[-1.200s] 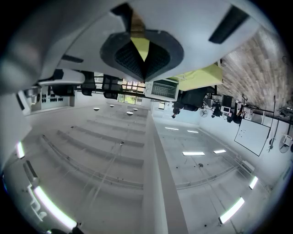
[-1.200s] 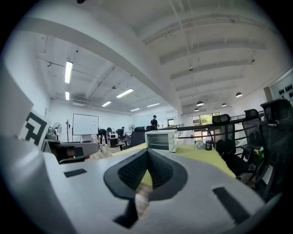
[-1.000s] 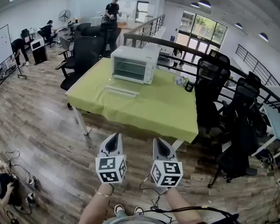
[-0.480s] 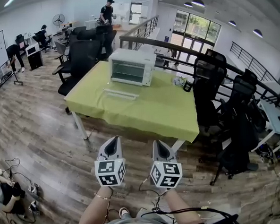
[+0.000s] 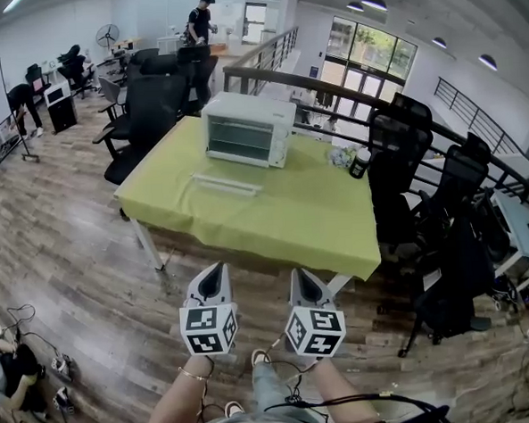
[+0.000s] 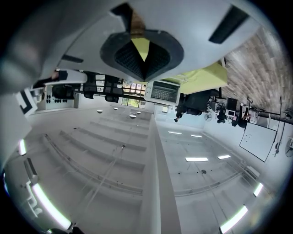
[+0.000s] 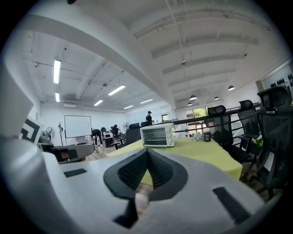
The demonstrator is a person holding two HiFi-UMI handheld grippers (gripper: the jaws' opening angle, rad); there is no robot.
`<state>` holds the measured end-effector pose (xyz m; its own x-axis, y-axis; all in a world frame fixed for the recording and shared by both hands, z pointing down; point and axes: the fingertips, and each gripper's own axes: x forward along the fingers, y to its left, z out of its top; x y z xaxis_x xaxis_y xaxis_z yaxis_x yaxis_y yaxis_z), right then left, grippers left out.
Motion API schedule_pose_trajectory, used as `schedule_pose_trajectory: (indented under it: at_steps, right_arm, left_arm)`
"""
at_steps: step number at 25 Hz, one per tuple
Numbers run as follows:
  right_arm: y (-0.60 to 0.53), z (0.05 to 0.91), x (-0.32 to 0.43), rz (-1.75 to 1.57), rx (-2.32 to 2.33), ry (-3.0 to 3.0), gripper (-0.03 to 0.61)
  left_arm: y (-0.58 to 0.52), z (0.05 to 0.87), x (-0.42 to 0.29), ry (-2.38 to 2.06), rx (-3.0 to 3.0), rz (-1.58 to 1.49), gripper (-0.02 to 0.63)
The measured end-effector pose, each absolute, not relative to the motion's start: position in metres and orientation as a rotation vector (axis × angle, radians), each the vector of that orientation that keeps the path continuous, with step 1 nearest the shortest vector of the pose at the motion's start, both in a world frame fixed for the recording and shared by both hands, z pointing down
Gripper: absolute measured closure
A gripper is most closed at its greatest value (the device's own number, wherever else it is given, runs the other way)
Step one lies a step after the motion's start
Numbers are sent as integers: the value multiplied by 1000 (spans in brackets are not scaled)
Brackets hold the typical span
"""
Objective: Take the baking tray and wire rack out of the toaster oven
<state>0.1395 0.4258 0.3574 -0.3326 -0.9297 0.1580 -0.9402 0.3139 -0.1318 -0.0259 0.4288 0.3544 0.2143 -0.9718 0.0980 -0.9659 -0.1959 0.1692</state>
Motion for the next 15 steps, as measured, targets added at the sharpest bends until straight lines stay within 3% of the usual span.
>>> schedule_pose_trajectory:
  at_steps: [15]
  right_arm:
    - [234,340,144,263,1636,-2586,577]
  left_arm:
    - [243,339,-10,-1944,2207,-99,620]
